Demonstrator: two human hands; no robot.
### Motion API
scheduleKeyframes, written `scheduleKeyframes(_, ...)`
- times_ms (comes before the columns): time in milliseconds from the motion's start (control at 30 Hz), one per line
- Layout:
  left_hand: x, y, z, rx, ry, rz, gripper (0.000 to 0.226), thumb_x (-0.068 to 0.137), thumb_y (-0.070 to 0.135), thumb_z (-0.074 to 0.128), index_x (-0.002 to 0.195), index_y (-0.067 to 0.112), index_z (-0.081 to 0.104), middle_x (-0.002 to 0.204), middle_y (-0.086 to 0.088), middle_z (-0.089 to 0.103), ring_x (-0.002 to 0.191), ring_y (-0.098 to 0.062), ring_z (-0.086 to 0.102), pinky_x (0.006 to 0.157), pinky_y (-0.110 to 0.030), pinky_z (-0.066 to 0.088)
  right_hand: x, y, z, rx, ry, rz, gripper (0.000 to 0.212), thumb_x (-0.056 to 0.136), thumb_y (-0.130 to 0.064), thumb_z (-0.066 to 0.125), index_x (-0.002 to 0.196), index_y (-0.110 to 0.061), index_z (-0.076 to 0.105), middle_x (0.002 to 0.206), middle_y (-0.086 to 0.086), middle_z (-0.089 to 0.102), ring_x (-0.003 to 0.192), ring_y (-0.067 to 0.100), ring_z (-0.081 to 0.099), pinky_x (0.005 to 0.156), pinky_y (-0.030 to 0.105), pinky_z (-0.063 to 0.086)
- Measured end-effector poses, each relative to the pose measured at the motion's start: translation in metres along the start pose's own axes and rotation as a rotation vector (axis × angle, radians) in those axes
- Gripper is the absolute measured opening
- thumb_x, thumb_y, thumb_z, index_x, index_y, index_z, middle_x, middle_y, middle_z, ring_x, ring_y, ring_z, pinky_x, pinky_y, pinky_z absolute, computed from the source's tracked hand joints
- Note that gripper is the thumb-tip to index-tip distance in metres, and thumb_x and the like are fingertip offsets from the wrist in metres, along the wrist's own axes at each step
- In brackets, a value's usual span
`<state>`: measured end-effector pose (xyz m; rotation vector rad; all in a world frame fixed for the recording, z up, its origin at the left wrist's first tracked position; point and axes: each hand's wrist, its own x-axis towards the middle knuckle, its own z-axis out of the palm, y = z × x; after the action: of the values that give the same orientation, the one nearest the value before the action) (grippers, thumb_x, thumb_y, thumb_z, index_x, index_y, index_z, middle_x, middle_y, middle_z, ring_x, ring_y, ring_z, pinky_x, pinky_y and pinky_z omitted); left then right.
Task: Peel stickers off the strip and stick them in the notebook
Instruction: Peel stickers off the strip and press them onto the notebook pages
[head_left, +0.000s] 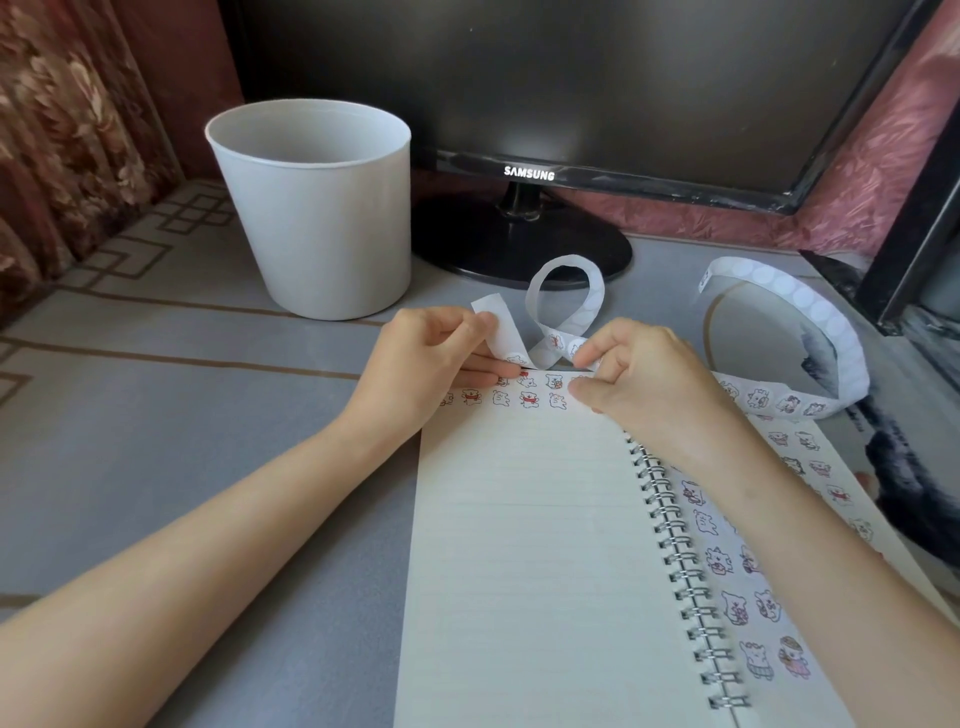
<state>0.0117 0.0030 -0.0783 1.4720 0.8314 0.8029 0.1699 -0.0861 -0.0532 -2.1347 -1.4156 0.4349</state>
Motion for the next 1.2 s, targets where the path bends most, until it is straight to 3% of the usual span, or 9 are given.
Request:
scheduleKeyframes(100, 0.000, 0.000, 0.000, 0.004, 0.002, 0.003, 0.035, 0.098, 0.017, 0.049, 0.092, -0.016, 0.059, 0.083, -0.019, 0.073, 0.079, -0.019, 0.073, 0.071, -0.025, 0.059, 0.001, 0.002, 0.000, 0.034, 0.008, -0.016, 0.010, 0.083, -0.020, 0.070, 0.084, -0.020, 0.060, 0.067, -0.003, 0.067, 0.061, 0.001, 0.055, 0.053, 0.011, 0.038)
scheduleKeyframes(233, 0.000, 0.000, 0.000, 0.011, 0.009, 0.007, 0.035, 0.098, 0.018, 0.050, 0.092, -0.015, 0.060, 0.085, -0.019, 0.073, 0.078, -0.018, 0.073, 0.070, -0.024, 0.058, -0.001, 0.000, 0.003, 0.033, 0.009, -0.009, 0.018, 0.077, -0.030, 0.077, 0.081, -0.019, 0.063, 0.065, -0.006, 0.066, 0.062, 0.004, 0.058, 0.058, 0.024, 0.043)
scheduleKeyframes(400, -0.001, 0.000, 0.000, 0.004, 0.005, 0.005, 0.035, 0.098, 0.018, 0.050, 0.091, -0.015, 0.059, 0.085, -0.019, 0.073, 0.078, -0.019, 0.073, 0.070, -0.024, 0.058, 0.000, 0.002, 0.001, 0.018, 0.010, -0.018, 0.013, 0.080, -0.025, 0.073, 0.082, -0.020, 0.062, 0.064, -0.008, 0.063, 0.060, 0.001, 0.055, 0.056, 0.019, 0.040)
scheduleKeyframes(533, -0.001, 0.000, 0.001, 0.010, 0.006, 0.013, 0.034, 0.098, 0.017, 0.050, 0.091, -0.015, 0.060, 0.086, -0.022, 0.072, 0.077, -0.019, 0.073, 0.070, -0.024, 0.058, -0.003, 0.001, 0.000, 0.051, -0.022, -0.017, 0.022, 0.073, -0.030, 0.080, 0.082, -0.019, 0.063, 0.069, -0.005, 0.065, 0.062, 0.004, 0.056, 0.059, 0.024, 0.042)
scheduleKeyframes(667, -0.002, 0.001, 0.001, 0.018, 0.003, 0.031, 0.035, 0.098, 0.017, 0.049, 0.086, -0.015, 0.058, 0.084, -0.023, 0.072, 0.074, -0.019, 0.073, 0.066, -0.025, 0.059, -0.002, 0.003, 0.000, 0.044, -0.017, -0.038, 0.014, 0.079, -0.022, 0.075, 0.084, -0.019, 0.062, 0.066, -0.007, 0.062, 0.058, 0.001, 0.053, 0.057, 0.023, 0.041)
scheduleKeyframes(800, -0.004, 0.006, 0.000, 0.010, 0.015, 0.094, 0.033, 0.098, 0.018, 0.049, 0.083, -0.008, 0.063, 0.080, -0.017, 0.072, 0.065, -0.019, 0.070, 0.052, -0.028, 0.054, -0.004, -0.001, 0.003, 0.208, 0.099, -0.147, 0.007, 0.080, -0.027, 0.073, 0.081, -0.025, 0.066, 0.072, -0.008, 0.064, 0.058, 0.003, 0.054, 0.056, 0.016, 0.040)
scheduleKeyframes(900, -0.005, 0.010, -0.001, 0.010, 0.024, 0.136, 0.030, 0.098, 0.019, 0.048, 0.081, 0.001, 0.066, 0.078, -0.006, 0.074, 0.064, -0.019, 0.070, 0.044, -0.024, 0.047, -0.005, -0.010, 0.004, 0.264, 0.198, -0.283, 0.008, 0.079, -0.028, 0.073, 0.083, -0.026, 0.067, 0.073, -0.021, 0.063, 0.062, 0.003, 0.052, 0.059, 0.012, 0.036)
scheduleKeyframes(1033, -0.007, 0.011, 0.002, 0.009, 0.011, 0.140, 0.032, 0.099, 0.019, 0.048, 0.080, 0.001, 0.067, 0.076, -0.005, 0.074, 0.062, -0.016, 0.069, 0.043, -0.023, 0.043, -0.003, -0.011, 0.010, 0.196, 0.232, -0.381, 0.009, 0.079, -0.027, 0.074, 0.084, -0.026, 0.067, 0.075, -0.018, 0.062, 0.071, 0.008, 0.053, 0.066, 0.018, 0.038)
scheduleKeyframes(1200, -0.010, 0.014, 0.004, -0.044, -0.049, 0.125, 0.032, 0.099, 0.018, 0.046, 0.084, -0.002, 0.066, 0.073, -0.004, 0.073, 0.064, -0.016, 0.070, 0.044, -0.022, 0.042, 0.000, -0.009, 0.010, 0.137, 0.269, -0.427, 0.006, 0.079, -0.022, 0.075, 0.083, -0.022, 0.071, 0.072, -0.018, 0.059, 0.068, 0.007, 0.050, 0.063, 0.013, 0.033)
